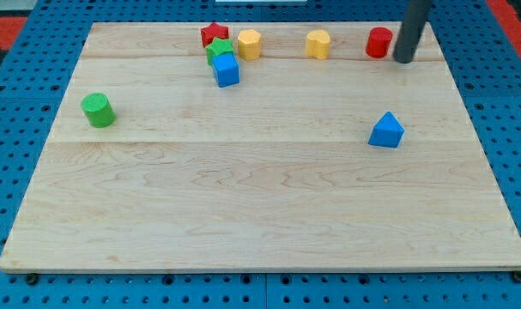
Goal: Move the red circle along with yellow heart into the group of blocks
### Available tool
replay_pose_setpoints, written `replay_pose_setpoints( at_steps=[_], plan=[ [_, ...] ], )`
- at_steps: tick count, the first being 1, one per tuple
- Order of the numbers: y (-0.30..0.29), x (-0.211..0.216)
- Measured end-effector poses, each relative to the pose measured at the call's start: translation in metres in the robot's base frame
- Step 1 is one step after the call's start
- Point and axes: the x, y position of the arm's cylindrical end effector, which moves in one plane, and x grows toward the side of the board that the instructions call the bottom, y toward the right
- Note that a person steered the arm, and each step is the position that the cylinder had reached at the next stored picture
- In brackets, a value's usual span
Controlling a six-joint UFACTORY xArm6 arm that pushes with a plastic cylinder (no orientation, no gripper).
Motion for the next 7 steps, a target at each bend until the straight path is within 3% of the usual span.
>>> replay_pose_setpoints(
  at_steps=[2, 7],
  plan=[
    [0.021, -0.036],
    [-0.176, -0.029]
  ],
)
